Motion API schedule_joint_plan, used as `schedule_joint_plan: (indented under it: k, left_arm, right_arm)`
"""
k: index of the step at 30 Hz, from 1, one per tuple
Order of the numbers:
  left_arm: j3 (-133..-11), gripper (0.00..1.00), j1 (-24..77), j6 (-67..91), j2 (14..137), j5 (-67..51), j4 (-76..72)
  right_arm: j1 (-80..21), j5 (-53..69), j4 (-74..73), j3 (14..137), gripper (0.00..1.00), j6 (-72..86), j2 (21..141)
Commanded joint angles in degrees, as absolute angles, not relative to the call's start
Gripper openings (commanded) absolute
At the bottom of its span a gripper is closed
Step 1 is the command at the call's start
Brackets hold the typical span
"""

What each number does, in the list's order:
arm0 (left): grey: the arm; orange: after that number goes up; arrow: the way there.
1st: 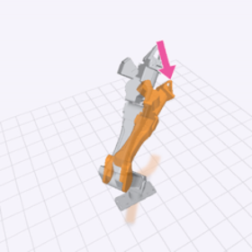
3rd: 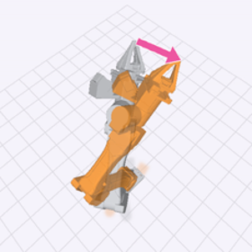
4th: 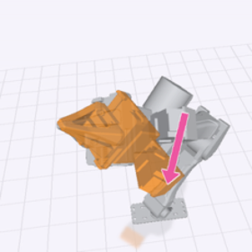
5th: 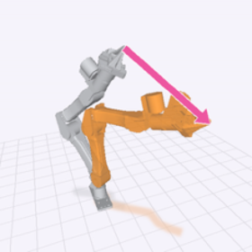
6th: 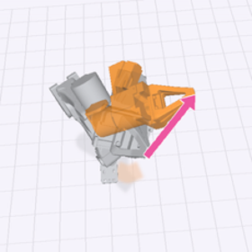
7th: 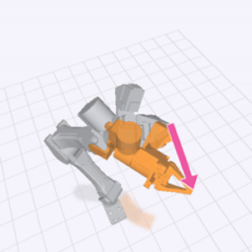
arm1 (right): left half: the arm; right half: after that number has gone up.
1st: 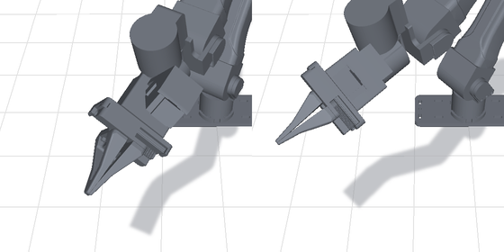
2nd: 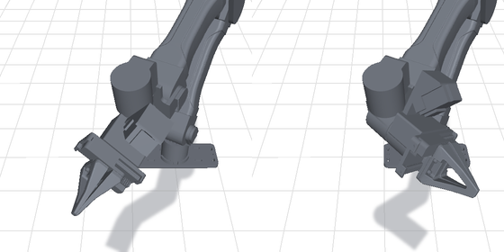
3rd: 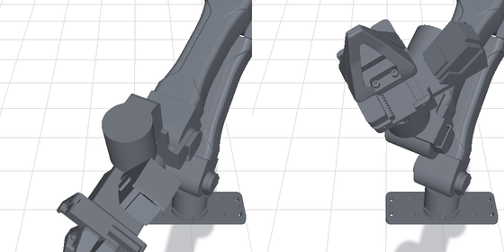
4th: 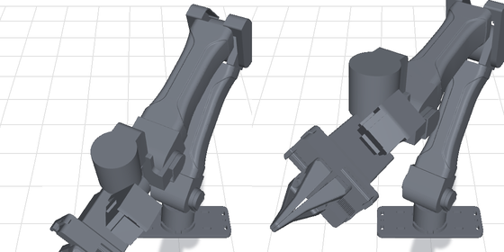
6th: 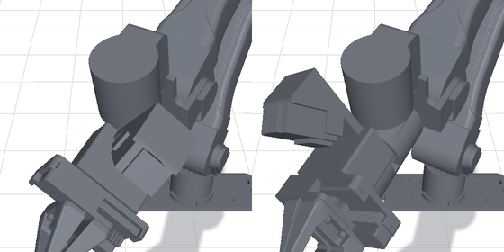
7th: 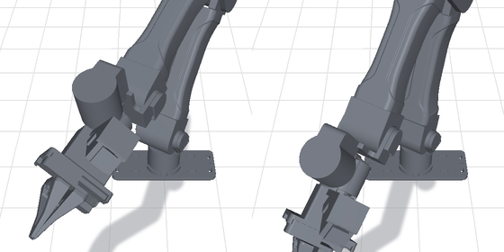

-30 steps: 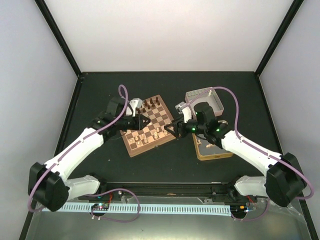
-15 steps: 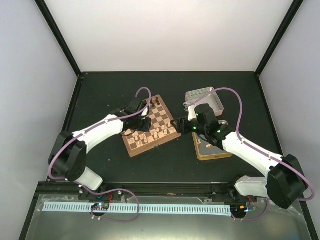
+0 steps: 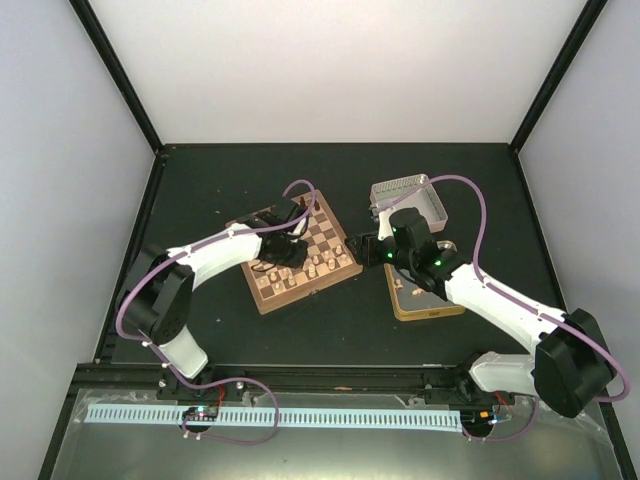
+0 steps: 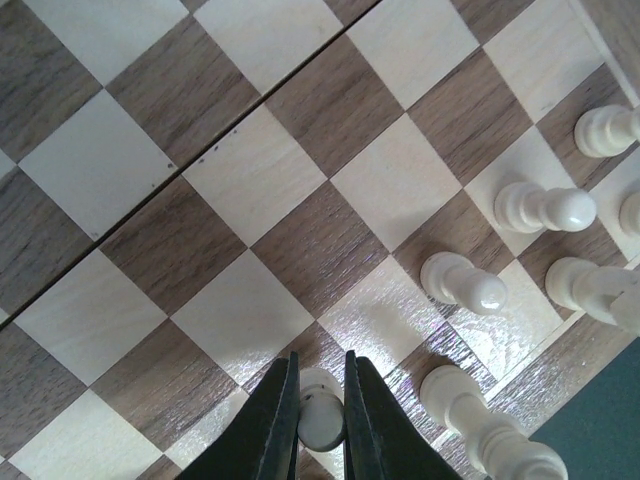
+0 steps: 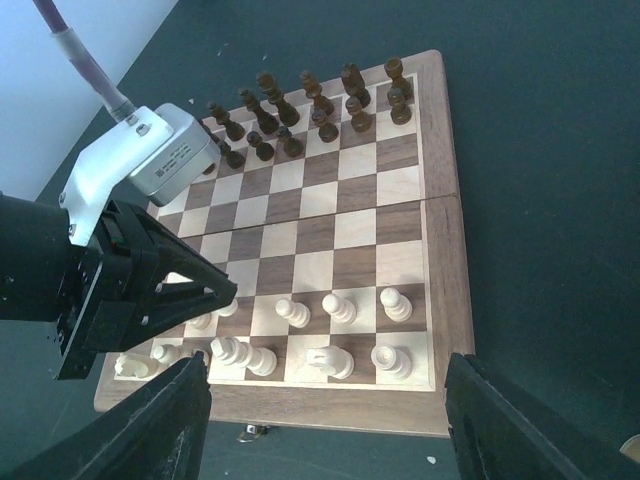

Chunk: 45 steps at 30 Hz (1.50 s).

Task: Set up the chess pieces on the board
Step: Place the chess piece on the chessboard.

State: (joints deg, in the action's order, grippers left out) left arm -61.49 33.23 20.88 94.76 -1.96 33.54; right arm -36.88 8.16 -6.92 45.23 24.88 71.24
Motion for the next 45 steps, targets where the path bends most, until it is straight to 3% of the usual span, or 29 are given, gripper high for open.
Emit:
schedule_joint_plan:
  k: [1, 12, 22, 41, 45]
  left_arm:
    - [-62.86, 0.09, 33.74, 19.95, 95.41, -1.05, 35.16]
    - [-61.61, 0.13, 33.77, 19.94, 96.62, -1.94, 34.58]
    - [-61.91, 0.27, 33.84, 19.99, 96.75, -2.70, 35.07]
    - [-64.48, 0.28, 33.84, 18.20, 97.03, -3.68, 37.77]
    - [-64.64, 0.23, 33.77, 18.01, 97.40, -3.78, 37.67]
  right_arm:
    - [-36.47, 5.98, -7.67, 44.87, 0.66, 25.31, 71.06]
    - [-36.27, 5.47, -8.21, 45.10, 0.66, 25.18, 71.45]
    - [-36.29, 4.87, -8.81, 45.26, 0.66, 25.22, 70.98]
    - [-35.60, -8.20, -13.69, 44.96, 0.65, 29.86, 66.07]
    - [-35.42, -8.70, -14.16, 44.84, 0.65, 30.15, 66.03]
